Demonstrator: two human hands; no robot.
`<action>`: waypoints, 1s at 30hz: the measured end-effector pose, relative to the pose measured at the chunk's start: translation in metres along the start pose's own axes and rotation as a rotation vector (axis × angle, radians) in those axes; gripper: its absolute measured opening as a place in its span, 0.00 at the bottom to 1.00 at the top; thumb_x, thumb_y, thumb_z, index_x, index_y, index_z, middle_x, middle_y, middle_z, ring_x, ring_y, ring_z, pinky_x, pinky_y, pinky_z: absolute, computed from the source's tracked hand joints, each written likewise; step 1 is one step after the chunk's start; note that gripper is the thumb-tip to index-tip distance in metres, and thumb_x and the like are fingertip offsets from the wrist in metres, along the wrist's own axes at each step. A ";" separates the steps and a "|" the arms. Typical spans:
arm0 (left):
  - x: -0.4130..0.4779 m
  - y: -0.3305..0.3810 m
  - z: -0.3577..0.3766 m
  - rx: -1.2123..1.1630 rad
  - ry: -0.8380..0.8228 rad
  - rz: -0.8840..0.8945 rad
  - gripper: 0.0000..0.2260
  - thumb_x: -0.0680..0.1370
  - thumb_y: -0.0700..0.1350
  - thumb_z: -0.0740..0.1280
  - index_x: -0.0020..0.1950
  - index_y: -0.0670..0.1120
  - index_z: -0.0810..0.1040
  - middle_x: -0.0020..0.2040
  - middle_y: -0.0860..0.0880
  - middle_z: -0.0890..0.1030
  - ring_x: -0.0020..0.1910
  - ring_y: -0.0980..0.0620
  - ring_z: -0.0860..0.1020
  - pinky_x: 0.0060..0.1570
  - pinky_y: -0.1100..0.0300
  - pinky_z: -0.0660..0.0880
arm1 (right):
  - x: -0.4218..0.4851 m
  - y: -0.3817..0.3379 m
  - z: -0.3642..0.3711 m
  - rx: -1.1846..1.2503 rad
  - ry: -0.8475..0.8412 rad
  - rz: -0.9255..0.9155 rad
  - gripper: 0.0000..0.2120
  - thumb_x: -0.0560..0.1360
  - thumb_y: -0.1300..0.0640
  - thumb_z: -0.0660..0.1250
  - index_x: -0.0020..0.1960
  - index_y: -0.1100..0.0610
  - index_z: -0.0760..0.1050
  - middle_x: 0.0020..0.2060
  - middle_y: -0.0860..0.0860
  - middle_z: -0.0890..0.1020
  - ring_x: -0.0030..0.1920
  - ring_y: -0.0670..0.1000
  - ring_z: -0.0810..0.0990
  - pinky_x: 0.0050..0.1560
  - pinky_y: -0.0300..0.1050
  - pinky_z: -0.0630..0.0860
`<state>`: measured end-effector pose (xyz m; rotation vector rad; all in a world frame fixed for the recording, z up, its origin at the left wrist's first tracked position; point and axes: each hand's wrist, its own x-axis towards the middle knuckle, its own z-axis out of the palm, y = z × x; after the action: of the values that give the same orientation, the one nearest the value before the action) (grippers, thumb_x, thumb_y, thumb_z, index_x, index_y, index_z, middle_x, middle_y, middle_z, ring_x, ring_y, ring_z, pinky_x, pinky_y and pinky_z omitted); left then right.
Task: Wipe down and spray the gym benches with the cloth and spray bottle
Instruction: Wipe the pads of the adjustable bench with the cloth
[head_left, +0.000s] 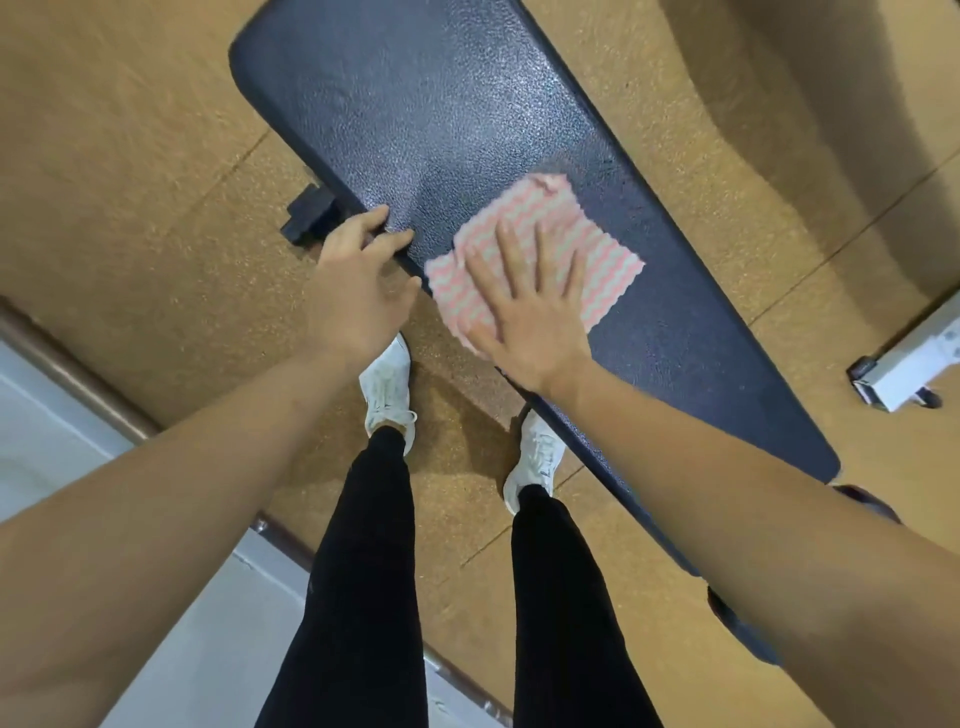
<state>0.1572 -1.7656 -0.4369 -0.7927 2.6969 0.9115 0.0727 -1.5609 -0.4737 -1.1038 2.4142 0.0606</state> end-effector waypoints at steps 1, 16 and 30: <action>0.002 -0.003 -0.003 -0.022 -0.001 0.004 0.18 0.75 0.44 0.73 0.66 0.47 0.83 0.73 0.47 0.75 0.73 0.44 0.72 0.72 0.51 0.67 | -0.004 -0.007 0.003 -0.005 -0.005 -0.027 0.35 0.81 0.32 0.49 0.83 0.44 0.47 0.83 0.54 0.46 0.81 0.67 0.42 0.74 0.77 0.43; 0.051 -0.017 -0.052 0.220 0.012 -0.127 0.39 0.72 0.63 0.76 0.77 0.45 0.71 0.81 0.36 0.63 0.81 0.39 0.60 0.80 0.44 0.58 | 0.071 0.018 -0.042 0.120 0.038 0.283 0.33 0.81 0.31 0.49 0.82 0.38 0.43 0.83 0.49 0.42 0.81 0.63 0.39 0.76 0.68 0.36; 0.063 -0.018 -0.080 0.368 -0.137 -0.035 0.40 0.74 0.69 0.69 0.77 0.45 0.71 0.77 0.36 0.68 0.74 0.37 0.69 0.73 0.45 0.66 | 0.147 0.024 -0.081 0.195 0.000 0.422 0.37 0.78 0.26 0.43 0.81 0.40 0.37 0.82 0.52 0.37 0.81 0.62 0.35 0.76 0.70 0.36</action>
<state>0.1134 -1.8536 -0.4034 -0.6679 2.6073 0.4222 -0.0596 -1.6669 -0.4706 -0.4984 2.5492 -0.0364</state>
